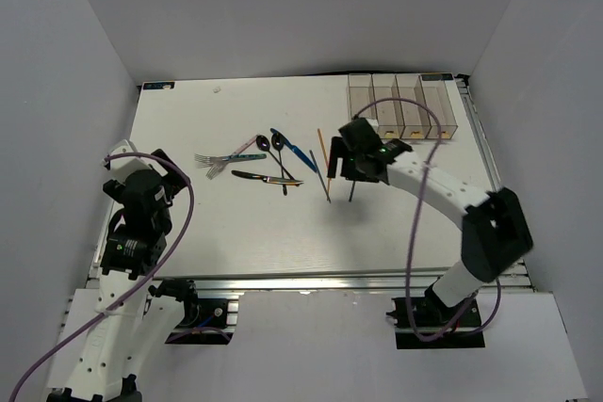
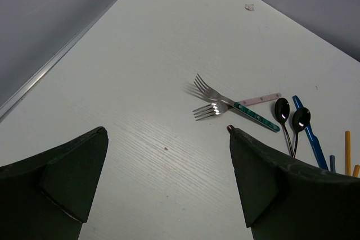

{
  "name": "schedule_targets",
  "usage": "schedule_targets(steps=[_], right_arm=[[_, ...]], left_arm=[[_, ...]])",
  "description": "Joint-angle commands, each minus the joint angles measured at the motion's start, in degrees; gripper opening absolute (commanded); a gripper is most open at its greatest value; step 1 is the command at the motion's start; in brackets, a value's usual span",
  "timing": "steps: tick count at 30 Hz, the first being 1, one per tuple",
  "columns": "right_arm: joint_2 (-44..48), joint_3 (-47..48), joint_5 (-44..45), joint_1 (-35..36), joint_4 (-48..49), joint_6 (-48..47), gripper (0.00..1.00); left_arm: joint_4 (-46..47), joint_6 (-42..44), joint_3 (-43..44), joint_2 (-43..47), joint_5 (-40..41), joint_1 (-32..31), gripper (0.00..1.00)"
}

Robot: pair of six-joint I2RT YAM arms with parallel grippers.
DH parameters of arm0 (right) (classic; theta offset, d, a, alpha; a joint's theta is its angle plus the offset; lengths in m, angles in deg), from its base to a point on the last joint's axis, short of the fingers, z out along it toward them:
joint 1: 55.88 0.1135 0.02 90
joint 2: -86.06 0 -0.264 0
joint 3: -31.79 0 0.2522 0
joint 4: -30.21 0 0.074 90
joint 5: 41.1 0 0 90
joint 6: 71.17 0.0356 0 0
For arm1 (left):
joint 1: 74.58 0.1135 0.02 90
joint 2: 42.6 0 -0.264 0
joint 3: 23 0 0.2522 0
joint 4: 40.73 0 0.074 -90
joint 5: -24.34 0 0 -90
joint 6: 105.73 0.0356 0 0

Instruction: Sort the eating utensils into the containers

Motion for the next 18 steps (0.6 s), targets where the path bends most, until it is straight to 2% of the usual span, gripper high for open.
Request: schedule_targets(steps=[1, 7, 10, 18], right_arm=[[-8.42, 6.37, 9.58, 1.61, -1.09, 2.39, 0.83], [-19.7, 13.15, 9.5, 0.47, -3.46, 1.69, 0.63], [-22.34, 13.69, 8.97, -0.58, -3.29, 1.95, 0.6], [-21.12, 10.26, 9.58, -1.64, -1.61, 1.25, 0.6]], left_arm=[[0.18, -0.13, -0.34, -0.87, -0.19, 0.11, 0.98], [0.01, -0.13, -0.25, -1.84, -0.19, -0.85, 0.98], [0.09, -0.13, -0.25, -1.84, -0.19, -1.12, 0.98], [0.18, -0.04, -0.25, -2.63, -0.28, -1.21, 0.98]])
